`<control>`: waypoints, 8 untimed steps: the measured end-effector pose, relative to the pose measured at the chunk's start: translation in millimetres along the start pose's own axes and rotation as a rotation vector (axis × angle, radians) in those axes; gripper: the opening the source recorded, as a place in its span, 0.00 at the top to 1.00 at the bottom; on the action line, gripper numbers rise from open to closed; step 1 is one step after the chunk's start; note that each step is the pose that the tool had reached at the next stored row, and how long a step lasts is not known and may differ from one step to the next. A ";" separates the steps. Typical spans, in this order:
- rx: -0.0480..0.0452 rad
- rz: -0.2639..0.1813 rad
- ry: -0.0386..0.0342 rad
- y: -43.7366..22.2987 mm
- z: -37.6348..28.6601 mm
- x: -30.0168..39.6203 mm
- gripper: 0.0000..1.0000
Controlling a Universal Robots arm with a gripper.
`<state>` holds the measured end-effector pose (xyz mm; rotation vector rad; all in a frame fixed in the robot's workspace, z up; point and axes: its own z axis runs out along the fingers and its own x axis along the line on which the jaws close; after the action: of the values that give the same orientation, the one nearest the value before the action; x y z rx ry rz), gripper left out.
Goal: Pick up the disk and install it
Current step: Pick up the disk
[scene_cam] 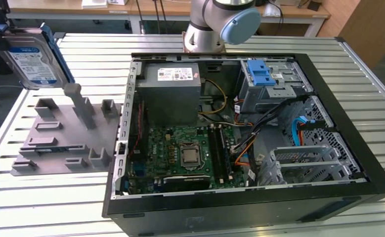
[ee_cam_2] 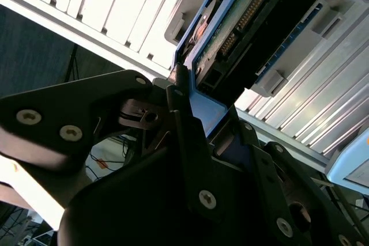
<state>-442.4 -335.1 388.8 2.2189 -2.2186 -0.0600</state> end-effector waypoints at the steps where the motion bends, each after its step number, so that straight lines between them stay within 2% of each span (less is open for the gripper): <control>1: 0.0000 0.000 0.0000 0.0 -0.7 0.0 0.64; 8: 0.0000 0.000 0.0000 0.2 -4.9 -0.1 0.64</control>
<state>-442.4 -335.1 393.7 2.2189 -2.2186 -0.0600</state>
